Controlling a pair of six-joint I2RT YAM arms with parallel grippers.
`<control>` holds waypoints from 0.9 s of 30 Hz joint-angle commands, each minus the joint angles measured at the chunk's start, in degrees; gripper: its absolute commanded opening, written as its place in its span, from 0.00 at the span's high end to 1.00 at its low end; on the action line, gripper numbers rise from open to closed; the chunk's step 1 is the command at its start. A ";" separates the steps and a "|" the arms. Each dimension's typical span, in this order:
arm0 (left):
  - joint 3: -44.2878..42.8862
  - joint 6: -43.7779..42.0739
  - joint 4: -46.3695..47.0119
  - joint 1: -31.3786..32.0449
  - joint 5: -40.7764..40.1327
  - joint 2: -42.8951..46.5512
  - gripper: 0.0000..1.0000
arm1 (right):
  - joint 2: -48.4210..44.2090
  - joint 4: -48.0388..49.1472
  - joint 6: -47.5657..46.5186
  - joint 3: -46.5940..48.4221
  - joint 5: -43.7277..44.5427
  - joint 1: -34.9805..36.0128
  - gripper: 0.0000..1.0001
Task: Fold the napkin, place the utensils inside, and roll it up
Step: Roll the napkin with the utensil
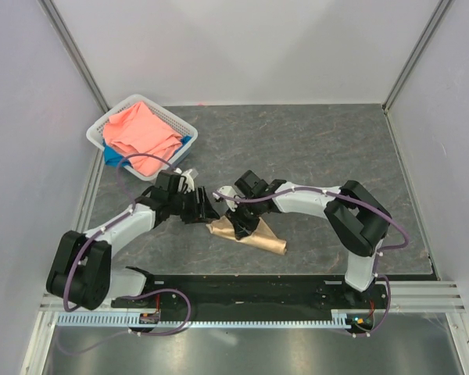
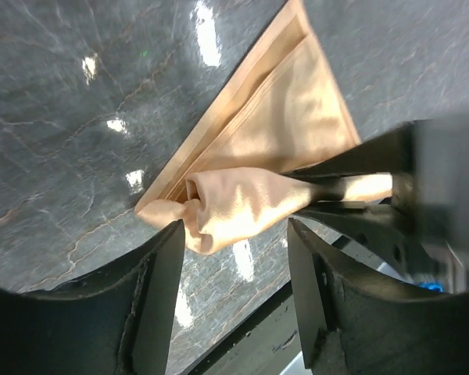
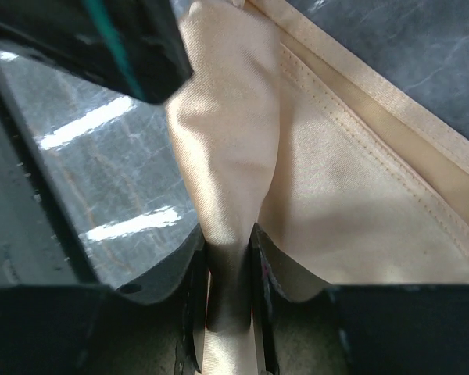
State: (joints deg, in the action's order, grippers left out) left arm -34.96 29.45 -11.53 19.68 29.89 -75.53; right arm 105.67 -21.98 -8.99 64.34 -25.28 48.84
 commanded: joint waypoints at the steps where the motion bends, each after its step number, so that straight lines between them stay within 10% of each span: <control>1: 1.47 -2.12 -0.07 -0.17 -3.96 5.38 0.37 | 4.10 -7.37 1.87 2.02 -13.29 -2.16 0.70; 13: 6.48 -0.01 6.34 0.97 0.43 6.09 0.36 | 13.42 -7.55 1.26 5.36 -31.93 -8.23 0.71; 27: 7.80 1.75 13.90 3.87 2.81 -2.43 0.49 | 19.14 -7.55 1.26 8.35 -34.22 -10.17 0.73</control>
State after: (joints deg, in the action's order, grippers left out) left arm -27.66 29.78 -1.15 22.33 31.20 -76.23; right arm 122.76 -30.41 -5.76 71.53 -62.13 38.83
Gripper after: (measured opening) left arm 0.543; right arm 0.280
